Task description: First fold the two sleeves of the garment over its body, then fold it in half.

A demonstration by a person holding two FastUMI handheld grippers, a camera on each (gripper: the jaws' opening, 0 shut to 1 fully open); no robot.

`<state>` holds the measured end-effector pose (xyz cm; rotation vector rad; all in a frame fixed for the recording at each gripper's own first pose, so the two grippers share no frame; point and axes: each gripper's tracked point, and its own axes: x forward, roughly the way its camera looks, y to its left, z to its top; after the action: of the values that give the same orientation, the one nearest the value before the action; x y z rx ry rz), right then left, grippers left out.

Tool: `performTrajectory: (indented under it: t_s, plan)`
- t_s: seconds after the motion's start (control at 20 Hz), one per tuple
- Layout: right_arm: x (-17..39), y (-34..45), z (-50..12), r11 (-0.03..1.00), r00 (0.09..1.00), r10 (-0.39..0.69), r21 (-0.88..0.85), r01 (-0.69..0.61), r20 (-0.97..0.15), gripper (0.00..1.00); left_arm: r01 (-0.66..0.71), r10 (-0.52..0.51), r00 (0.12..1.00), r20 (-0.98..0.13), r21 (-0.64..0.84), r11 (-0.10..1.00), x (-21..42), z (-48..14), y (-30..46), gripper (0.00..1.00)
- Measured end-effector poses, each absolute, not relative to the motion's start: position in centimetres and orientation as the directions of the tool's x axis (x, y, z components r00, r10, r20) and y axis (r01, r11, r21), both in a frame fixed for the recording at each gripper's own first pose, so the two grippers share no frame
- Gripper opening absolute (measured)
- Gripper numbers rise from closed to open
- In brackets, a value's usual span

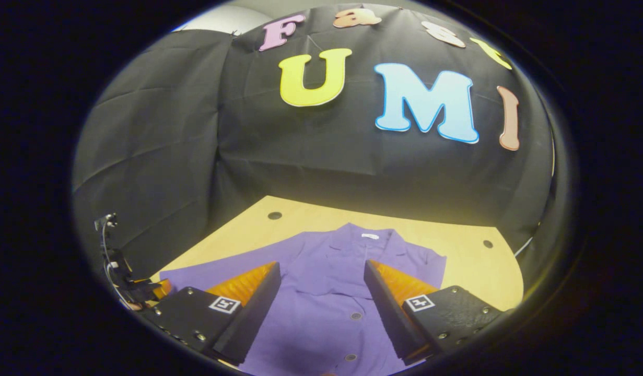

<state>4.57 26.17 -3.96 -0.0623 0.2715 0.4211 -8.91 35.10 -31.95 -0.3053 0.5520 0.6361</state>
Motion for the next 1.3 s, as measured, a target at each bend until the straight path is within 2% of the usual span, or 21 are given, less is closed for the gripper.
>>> performTrajectory:
  t_s: [0.3, 0.55, 0.7, 0.95, 1.0, 1.05, 1.3]
  plan:
    - [2.9, 28.1, -5.5, 0.873, 0.821, 0.467, 0.026, -0.487, -0.328, 0.99, -0.588, 0.462, 0.631, -0.623, 0.005, 0.809, -8.5, -34.5, 34.1, 0.96]
    - [2.7, 28.0, -5.8, 0.852, 0.798, 0.5, 0.028, -0.523, -0.337, 0.99, -0.602, 0.475, 0.635, -0.609, -0.003, 0.799, -8.2, -34.1, 34.2, 0.93]
    - [3.1, 26.9, -5.8, 0.855, 0.799, 0.499, 0.038, -0.518, -0.336, 0.99, -0.601, 0.474, 0.637, -0.608, -0.007, 0.799, -7.4, -34.0, 33.1, 0.75]
    - [3.8, 24.0, -6.4, 0.876, 0.814, 0.467, 0.06, -0.478, -0.346, 0.99, -0.596, 0.47, 0.634, -0.614, 0.0, 0.803, -6.2, -34.5, 31.9, 0.16]
    - [3.9, 23.3, -6.5, 0.882, 0.819, 0.457, 0.06, -0.467, -0.347, 0.99, -0.6, 0.472, 0.63, -0.616, -0.001, 0.8, -6.3, -34.4, 31.9, 0.16]
    - [4.1, 22.5, -6.6, 0.889, 0.825, 0.445, 0.056, -0.455, -0.348, 0.99, -0.609, 0.474, 0.627, -0.617, -0.009, 0.794, -6.2, -34.1, 31.9, 0.09]
    - [4.5, 18.8, -7.0, 0.913, 0.848, 0.396, 0.05, -0.405, -0.351, 0.99, -0.614, 0.492, 0.645, -0.585, -0.012, 0.789, -4.6, -31.5, 30.8, 0.09]
